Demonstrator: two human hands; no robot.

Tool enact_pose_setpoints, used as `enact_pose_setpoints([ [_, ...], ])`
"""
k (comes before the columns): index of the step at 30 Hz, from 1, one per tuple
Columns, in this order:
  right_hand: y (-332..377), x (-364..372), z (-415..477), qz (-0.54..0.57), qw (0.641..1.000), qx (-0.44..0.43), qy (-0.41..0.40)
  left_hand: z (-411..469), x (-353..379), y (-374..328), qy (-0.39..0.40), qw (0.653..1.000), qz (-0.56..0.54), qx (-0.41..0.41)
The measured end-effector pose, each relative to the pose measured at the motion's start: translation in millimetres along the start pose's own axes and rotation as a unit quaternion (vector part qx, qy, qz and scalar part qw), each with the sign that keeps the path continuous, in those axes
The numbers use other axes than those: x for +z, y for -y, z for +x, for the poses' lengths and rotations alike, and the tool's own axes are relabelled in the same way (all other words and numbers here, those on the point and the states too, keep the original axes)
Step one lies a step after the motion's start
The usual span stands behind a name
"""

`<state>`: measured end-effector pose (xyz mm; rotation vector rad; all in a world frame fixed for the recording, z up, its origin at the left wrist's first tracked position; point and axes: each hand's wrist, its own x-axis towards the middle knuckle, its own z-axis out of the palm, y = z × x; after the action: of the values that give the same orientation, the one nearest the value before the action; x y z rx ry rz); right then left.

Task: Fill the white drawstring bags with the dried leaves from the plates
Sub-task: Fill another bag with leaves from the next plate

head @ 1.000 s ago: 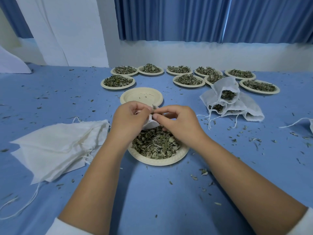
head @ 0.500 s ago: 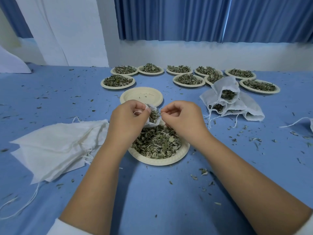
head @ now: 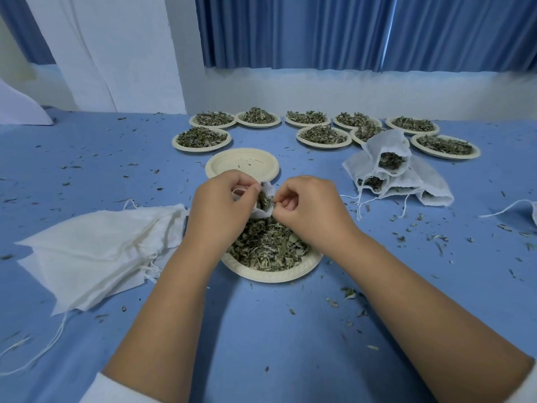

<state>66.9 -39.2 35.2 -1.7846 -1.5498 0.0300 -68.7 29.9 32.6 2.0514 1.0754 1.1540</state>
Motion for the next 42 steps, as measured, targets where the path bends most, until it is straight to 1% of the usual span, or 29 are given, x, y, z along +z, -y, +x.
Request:
enact_pose_setpoints([
  [3, -1.0, 1.7, 0.0, 0.007, 1.0, 0.006, 0.003, -2.0, 1.7, 0.5, 0.036, 0.997, 0.041, 0.046],
  [5, -1.3, 0.4, 0.5, 0.012, 1.0, 0.01, -0.015, -1.8, 1.8, 1.2, 0.037, 0.995, 0.074, 0.058],
  [8, -1.9, -2.2, 1.8, -0.003, 0.999, 0.0, -0.037, -0.7, 1.1, 3.2, 0.005, 0.996, 0.088, 0.035],
  [10, -2.2, -1.8, 2.3, -0.038, 0.999, -0.007, -0.026, -0.4, 0.7, 4.0, -0.016, 0.997, 0.071, 0.018],
  [12, -3.0, 1.0, 2.0, -0.049, 0.999, -0.008, -0.02, -0.7, 1.4, 2.8, -0.014, 0.998, 0.054, 0.02],
  [18, -2.5, 11.1, -0.7, 0.095, 0.994, 0.042, -0.013, -3.1, 6.4, -2.9, 0.026, 0.999, -0.016, 0.014],
  [21, -4.3, 12.2, -0.7, 0.172, 0.982, 0.08, -0.027, -3.4, 6.7, -3.4, 0.043, 0.999, -0.022, 0.011],
  [23, -3.9, 12.9, -1.5, 0.185, 0.978, 0.091, -0.028, -2.9, 6.3, -2.0, 0.034, 0.999, -0.014, 0.012],
  [26, -1.8, 13.3, -1.9, 0.176, 0.981, 0.071, -0.043, -1.3, 5.6, 2.6, 0.001, 0.999, 0.034, 0.004],
  [29, 0.0, 11.7, -2.6, 0.119, 0.99, 0.014, -0.08, 0.6, 4.2, 5.2, -0.021, 0.998, 0.051, 0.002],
  [31, 1.5, 14.1, -4.0, 0.061, 0.994, -0.027, -0.086, -0.4, 5.6, 3.2, -0.013, 0.999, 0.047, 0.01],
  [33, 2.3, 18.8, -5.7, 0.042, 0.996, -0.043, -0.073, -2.4, 8.3, 0.2, 0.013, 0.999, 0.03, 0.017],
  [35, 2.0, 21.0, -5.8, 0.087, 0.995, -0.017, -0.053, -3.9, 9.6, -2.3, 0.035, 0.999, 0.009, 0.019],
  [38, -0.4, 18.5, -4.0, 0.177, 0.982, 0.047, -0.049, -2.6, 8.6, -3.5, 0.047, 0.999, -0.011, 0.017],
  [40, -1.1, 16.0, -2.9, 0.233, 0.969, 0.075, -0.024, -2.2, 7.8, -3.4, 0.042, 0.999, -0.026, 0.009],
  [42, -0.3, 13.1, -1.6, 0.273, 0.958, 0.086, -0.001, -0.7, 6.0, -1.2, 0.014, 0.999, -0.029, -0.004],
])
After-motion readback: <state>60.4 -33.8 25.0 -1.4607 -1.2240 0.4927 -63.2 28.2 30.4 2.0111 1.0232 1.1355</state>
